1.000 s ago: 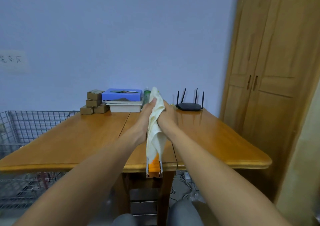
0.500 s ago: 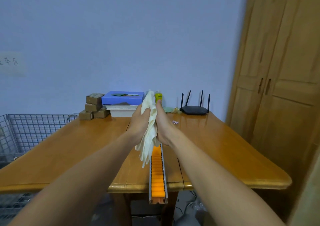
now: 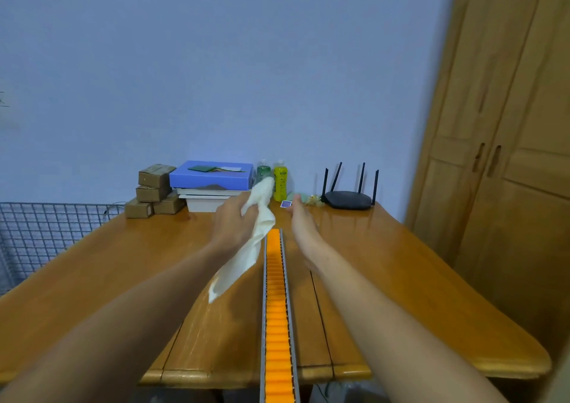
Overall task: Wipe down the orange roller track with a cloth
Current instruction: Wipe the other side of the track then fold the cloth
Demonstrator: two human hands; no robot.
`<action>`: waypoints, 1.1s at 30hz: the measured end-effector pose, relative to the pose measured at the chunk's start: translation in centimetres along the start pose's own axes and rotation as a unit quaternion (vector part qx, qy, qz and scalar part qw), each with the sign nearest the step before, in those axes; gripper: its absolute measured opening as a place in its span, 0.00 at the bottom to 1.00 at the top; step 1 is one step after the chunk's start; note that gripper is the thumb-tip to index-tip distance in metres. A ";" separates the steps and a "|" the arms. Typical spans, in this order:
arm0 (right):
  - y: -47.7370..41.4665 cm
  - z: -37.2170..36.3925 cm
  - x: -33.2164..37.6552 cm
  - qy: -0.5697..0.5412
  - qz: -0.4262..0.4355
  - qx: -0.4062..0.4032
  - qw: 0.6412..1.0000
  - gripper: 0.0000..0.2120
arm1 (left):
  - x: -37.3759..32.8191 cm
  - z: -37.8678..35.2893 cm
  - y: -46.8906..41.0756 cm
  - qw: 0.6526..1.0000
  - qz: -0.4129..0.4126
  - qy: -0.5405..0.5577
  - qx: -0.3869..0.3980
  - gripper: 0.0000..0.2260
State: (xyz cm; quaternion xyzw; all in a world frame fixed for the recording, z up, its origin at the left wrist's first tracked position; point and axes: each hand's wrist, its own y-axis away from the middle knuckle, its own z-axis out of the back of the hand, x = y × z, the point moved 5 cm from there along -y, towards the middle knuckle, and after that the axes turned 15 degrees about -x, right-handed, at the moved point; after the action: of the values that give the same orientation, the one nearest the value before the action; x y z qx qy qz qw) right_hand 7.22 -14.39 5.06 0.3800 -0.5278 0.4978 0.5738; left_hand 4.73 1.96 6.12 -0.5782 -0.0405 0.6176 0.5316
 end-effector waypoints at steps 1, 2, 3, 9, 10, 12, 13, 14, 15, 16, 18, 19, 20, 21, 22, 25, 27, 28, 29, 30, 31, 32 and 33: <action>-0.7 0.1 -0.7 0.002 0.000 -0.003 1.000 0.33 | 0.6 -0.5 -0.4 0.999 -0.021 -0.041 0.002 0.19; -1.4 0.1 -1.4 0.005 -0.001 -0.007 1.000 0.33 | 1.2 -0.9 -0.7 0.996 -0.040 -0.086 0.005 0.19; -2.0 0.0 -2.1 0.011 0.000 -0.011 1.000 0.34 | 1.7 -1.5 -1.0 0.990 -0.058 -0.127 0.010 0.19; -5.7 -1.1 -5.6 0.040 -0.034 -0.023 0.998 0.33 | 5.5 -5.2 -2.7 0.966 -0.091 -0.239 0.046 0.18; -6.2 -1.3 -5.9 0.037 -0.043 -0.021 0.998 0.31 | 6.3 -6.1 -2.8 0.966 -0.085 -0.240 0.050 0.18; -7.6 -1.6 -6.7 0.046 -0.048 -0.014 0.998 0.25 | 7.6 -7.7 -2.9 0.965 -0.077 -0.243 0.055 0.17; -8.3 -1.9 -7.3 0.057 -0.050 -0.013 0.997 0.25 | 8.2 -8.5 -2.9 0.965 -0.072 -0.247 0.058 0.17; -8.9 -2.1 -8.0 0.063 -0.052 -0.011 0.997 0.25 | 8.9 -9.2 -3.0 0.964 -0.066 -0.250 0.061 0.18; -9.5 -2.3 -8.6 0.065 -0.057 -0.012 0.996 0.26 | 9.6 -9.9 -3.1 0.964 -0.058 -0.253 0.062 0.18; -10.2 -2.6 -9.3 0.066 -0.063 -0.017 0.996 0.28 | 10.4 -10.7 -3.2 0.963 -0.051 -0.258 0.062 0.19; -11.5 -3.3 -10.5 0.088 -0.068 -0.022 0.994 0.29 | 11.8 -12.2 -3.7 0.962 -0.039 -0.264 0.064 0.19; -12.1 -3.5 -11.1 0.098 -0.070 -0.026 0.992 0.29 | 12.4 -12.9 -3.8 0.961 -0.035 -0.266 0.065 0.19; -12.7 -3.7 -11.8 0.105 -0.070 -0.027 0.992 0.28 | 13.1 -13.7 -4.1 0.960 -0.031 -0.270 0.066 0.19; -13.1 -3.8 -12.3 0.111 -0.068 -0.027 0.991 0.28 | 13.7 -14.4 -4.3 0.959 -0.027 -0.273 0.068 0.20; -13.6 -3.9 -12.9 0.116 -0.064 -0.026 0.991 0.27 | 14.2 -15.0 -4.5 0.959 -0.022 -0.275 0.069 0.20; -15.2 -4.5 -14.3 0.141 -0.058 -0.033 0.988 0.25 | 15.6 -16.8 -5.0 0.956 -0.013 -0.284 0.077 0.20; -16.3 -5.1 -15.0 0.145 -0.060 -0.042 0.987 0.25 | 16.2 -18.1 -5.1 0.954 -0.017 -0.284 0.089 0.20; -16.7 -5.5 -15.2 0.149 -0.061 -0.044 0.986 0.25 | 16.4 -18.7 -5.0 0.955 -0.020 -0.280 0.094 0.19; -17.0 -5.8 -15.4 0.154 -0.061 -0.046 0.985 0.24 | 16.5 -19.2 -5.0 0.956 -0.022 -0.277 0.096 0.19; -17.3 -6.0 -15.4 0.155 -0.059 -0.048 0.985 0.24 | 16.6 -19.6 -5.0 0.956 -0.023 -0.274 0.099 0.19; -17.5 -6.1 -15.2 0.152 -0.057 -0.049 0.985 0.24 | 16.7 -19.9 -5.0 0.956 -0.023 -0.273 0.104 0.19; -17.6 -6.2 -15.1 0.153 -0.054 -0.048 0.986 0.23 | 16.8 -20.2 -5.0 0.955 -0.023 -0.274 0.109 0.19; -17.6 -6.3 -15.0 0.156 -0.050 -0.045 0.985 0.22 | 17.0 -20.4 -5.1 0.954 -0.022 -0.275 0.116 0.19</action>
State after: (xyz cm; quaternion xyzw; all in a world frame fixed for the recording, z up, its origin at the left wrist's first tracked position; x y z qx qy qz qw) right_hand 26.59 -14.70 -9.11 0.2972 -0.4338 0.4978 0.6897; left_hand 27.19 4.58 -8.59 -0.3197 -0.1260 0.7409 0.5770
